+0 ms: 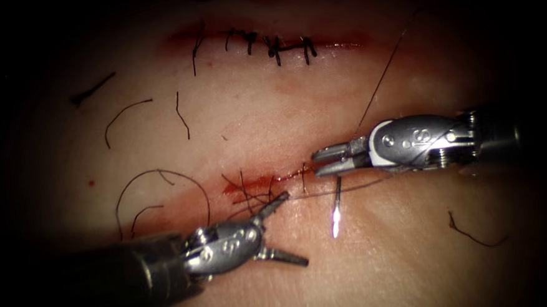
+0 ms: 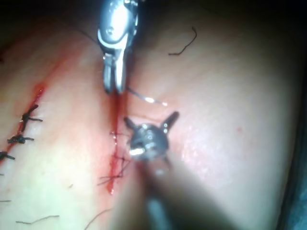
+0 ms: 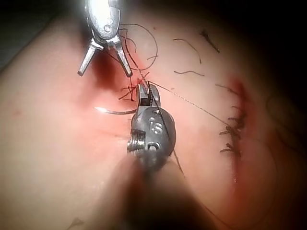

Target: Wound Closure

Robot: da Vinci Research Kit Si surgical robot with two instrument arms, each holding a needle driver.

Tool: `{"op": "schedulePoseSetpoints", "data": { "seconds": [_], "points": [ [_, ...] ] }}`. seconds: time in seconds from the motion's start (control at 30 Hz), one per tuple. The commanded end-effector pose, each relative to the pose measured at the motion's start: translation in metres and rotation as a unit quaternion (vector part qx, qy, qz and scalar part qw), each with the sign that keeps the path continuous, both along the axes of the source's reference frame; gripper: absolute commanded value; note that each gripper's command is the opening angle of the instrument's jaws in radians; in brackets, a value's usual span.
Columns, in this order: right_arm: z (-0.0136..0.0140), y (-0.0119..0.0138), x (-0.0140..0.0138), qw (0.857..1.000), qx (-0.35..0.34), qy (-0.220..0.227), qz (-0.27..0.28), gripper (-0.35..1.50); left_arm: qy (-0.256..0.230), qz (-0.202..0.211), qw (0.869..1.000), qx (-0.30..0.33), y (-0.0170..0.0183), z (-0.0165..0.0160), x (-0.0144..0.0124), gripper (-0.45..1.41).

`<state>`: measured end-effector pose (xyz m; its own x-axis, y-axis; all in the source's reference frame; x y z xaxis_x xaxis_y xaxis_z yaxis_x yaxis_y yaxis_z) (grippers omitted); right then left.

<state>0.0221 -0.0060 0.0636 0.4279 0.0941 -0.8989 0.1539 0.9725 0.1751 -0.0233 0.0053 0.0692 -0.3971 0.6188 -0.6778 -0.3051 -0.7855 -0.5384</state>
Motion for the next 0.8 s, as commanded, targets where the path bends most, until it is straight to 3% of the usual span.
{"op": "schedulePoseSetpoints", "data": {
  "seconds": [0.03, 0.1, 0.23, 0.3, 0.47, 0.8],
  "points": [
    [0.0003, -0.0005, 0.0006, 1.0, -0.001, 0.009, 0.0, -0.35, -0.01, -0.025, 0.999, 0.026, -0.0001, 0.0008, -0.0005, 1.01],
    [0.0002, -0.0005, 0.0006, 1.0, -0.004, 0.012, -0.002, -0.35, -0.026, -0.041, 0.998, 0.044, 0.0001, 0.001, -0.0004, 1.01],
    [-0.0002, -0.0008, 0.0008, 0.999, -0.016, 0.035, -0.003, -0.35, -0.112, -0.099, 0.981, 0.127, 0.0008, 0.0018, -0.0007, 1.03],
    [-0.0004, -0.0011, 0.0011, 0.999, -0.023, 0.039, -0.004, -0.35, -0.133, -0.106, 0.974, 0.148, 0.0007, 0.0021, -0.0013, 1.03],
    [-0.0006, -0.0015, 0.0017, 0.999, -0.027, 0.045, -0.005, -0.35, -0.246, -0.103, 0.945, 0.19, -0.0001, 0.0019, -0.0028, 0.94],
    [-0.0019, -0.0024, 0.0021, 0.998, -0.03, 0.055, -0.007, -0.35, -0.213, -0.108, 0.954, 0.178, -0.0004, 0.0033, -0.003, 0.94]
  ]
}}
